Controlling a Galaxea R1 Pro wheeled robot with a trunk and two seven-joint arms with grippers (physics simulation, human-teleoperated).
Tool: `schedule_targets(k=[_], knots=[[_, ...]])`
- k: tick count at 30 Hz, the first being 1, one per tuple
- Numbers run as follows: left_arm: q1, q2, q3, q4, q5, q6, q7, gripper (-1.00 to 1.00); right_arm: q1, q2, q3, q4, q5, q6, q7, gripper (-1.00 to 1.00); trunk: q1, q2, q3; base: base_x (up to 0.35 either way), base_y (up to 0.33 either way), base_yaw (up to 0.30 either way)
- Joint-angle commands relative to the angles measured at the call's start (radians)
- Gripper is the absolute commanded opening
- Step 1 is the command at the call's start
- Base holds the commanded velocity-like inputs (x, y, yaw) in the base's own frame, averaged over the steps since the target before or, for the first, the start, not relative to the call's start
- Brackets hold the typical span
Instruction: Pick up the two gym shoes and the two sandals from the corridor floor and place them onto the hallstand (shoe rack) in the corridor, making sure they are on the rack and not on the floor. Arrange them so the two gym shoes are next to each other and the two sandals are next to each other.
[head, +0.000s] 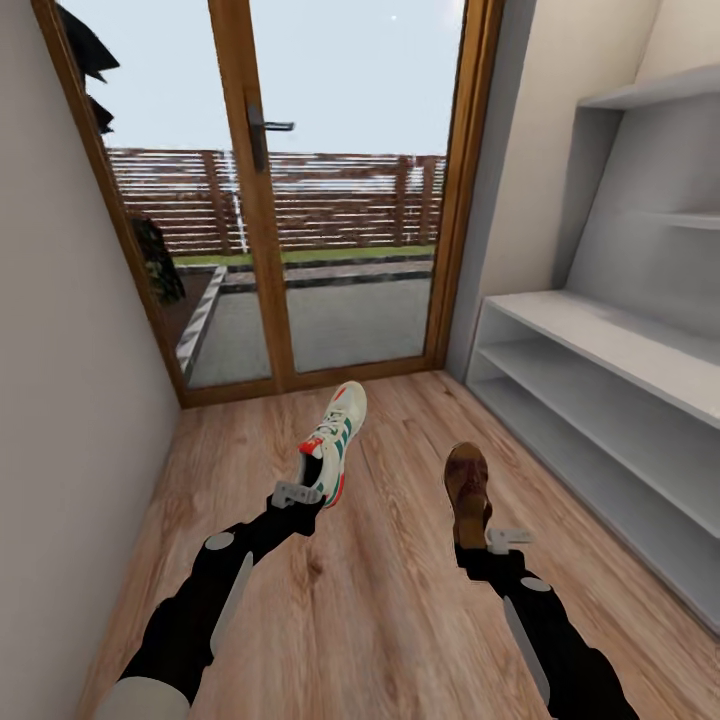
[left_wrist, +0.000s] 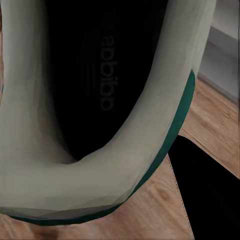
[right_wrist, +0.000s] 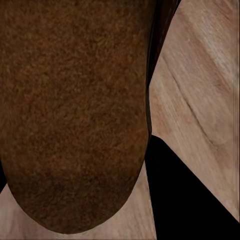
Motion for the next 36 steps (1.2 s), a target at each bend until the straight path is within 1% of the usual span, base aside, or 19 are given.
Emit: schedule_targets(k=[1,7,36], knots=[[0.000,0.000,0.002,-0.002,-0.003,0.006,-0.005,-1.00,0.000,0.000,0.000,-0.002,-0.003,0.006,-0.002,-1.00,0.000,0.000,-0.001,0.244,0.000,-0.278],[0.000,0.000,0.002,-0.002,-0.003,0.005,-0.005,-1.00,-0.001,0.000,0.000,-0.002,-0.003,0.006,-0.002,-1.00,0.000,0.000,-0.001,0.072,0.000,-0.294],[0.000,0.000,0.001,-0.002,-0.003,0.005,-0.005,-1.00,-0.001,-0.002,0.002,0.004,-0.003,0.006,-0.002,-1.00,0.000,0.000,0.001,0.001,0.000,-0.300]])
